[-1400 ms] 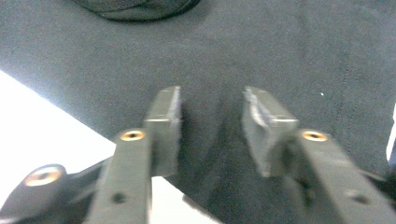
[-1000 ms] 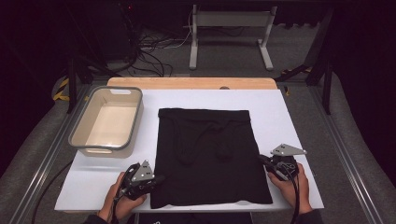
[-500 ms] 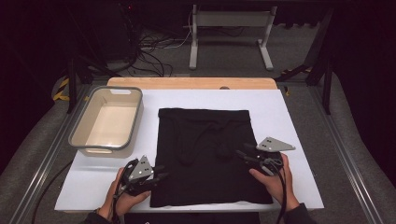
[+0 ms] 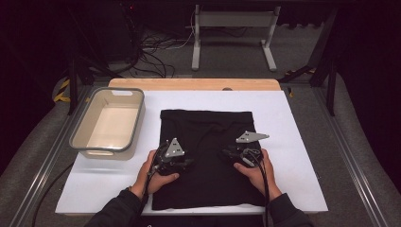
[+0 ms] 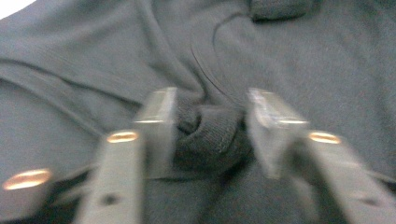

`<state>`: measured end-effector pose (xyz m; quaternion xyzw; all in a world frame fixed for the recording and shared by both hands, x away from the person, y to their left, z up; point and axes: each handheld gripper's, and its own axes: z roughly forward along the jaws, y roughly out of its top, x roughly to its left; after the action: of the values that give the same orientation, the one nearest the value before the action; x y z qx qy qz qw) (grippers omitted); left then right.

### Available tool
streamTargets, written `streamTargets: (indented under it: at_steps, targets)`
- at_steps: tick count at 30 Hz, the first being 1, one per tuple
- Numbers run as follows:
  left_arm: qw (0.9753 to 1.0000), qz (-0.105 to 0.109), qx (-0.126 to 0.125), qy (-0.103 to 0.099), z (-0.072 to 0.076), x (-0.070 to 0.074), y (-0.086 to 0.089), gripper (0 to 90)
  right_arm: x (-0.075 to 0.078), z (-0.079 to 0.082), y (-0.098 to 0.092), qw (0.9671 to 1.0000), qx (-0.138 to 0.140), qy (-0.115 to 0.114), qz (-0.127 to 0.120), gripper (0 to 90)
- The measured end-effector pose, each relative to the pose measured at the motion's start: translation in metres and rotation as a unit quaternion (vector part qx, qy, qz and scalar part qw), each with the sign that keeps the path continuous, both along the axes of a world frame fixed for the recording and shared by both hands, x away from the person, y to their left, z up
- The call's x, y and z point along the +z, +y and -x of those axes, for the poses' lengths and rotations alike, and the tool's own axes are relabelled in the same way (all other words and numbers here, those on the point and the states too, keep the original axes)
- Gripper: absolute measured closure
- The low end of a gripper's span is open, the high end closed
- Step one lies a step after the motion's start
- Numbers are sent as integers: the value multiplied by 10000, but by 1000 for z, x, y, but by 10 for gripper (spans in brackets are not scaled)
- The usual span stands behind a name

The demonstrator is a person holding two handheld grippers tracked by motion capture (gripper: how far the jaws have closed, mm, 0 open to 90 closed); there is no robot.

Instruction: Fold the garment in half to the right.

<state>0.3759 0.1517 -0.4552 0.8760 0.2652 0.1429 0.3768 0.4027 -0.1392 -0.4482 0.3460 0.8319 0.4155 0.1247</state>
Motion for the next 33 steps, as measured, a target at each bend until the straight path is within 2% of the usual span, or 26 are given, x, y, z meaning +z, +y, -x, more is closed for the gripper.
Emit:
streamTargets:
  at_steps: [2, 5, 8, 9, 10, 14, 18, 19, 20, 27, 30, 33]
  targets:
    - [10000, -12, -21, 73, -1, -2, 1, 742, 0, 3, -1, 9999, 130, 10, 35, 852]
    - [10000, 36, -12, 61, 0, 1, 5, 819, 3, 9, -3, 9996, 271, -64, 41, 877]
    - [9999, 132, -35, -33, 4, 6, 9, 833, 13, 20, -8, 9991, 280, -317, -9, 880]
    - [9996, 187, -44, -184, 9, 14, 11, 838, 20, 25, -11, 9985, 281, -447, -114, 880]
    - [9994, 255, -67, -234, 12, 18, 13, 839, 24, 28, -12, 9981, 269, -524, -160, 881]
    - [9976, 450, -218, -471, 27, 35, 17, 839, 48, 48, -22, 9942, 207, -1008, -323, 881]
    - [9958, 476, -440, -649, 47, 47, 16, 839, 60, 70, -31, 9914, 310, -1209, -386, 881]
    - [9958, 476, -440, -649, 47, 47, 16, 838, 61, 76, -32, 9911, 338, -1223, -393, 881]
    - [9951, 454, -518, -705, 56, 50, 15, 838, 61, 81, -34, 9909, 367, -1231, -399, 881]
    - [9928, 549, -716, -785, 87, 53, 21, 838, 56, 115, -38, 9902, 630, -1226, -235, 881]
    - [9922, 531, -849, -740, 100, 51, 22, 836, 55, 124, -39, 9900, 704, -1188, -283, 880]
    - [9920, 471, -960, -663, 112, 44, 21, 836, 50, 133, -37, 9901, 822, -1126, -188, 880]
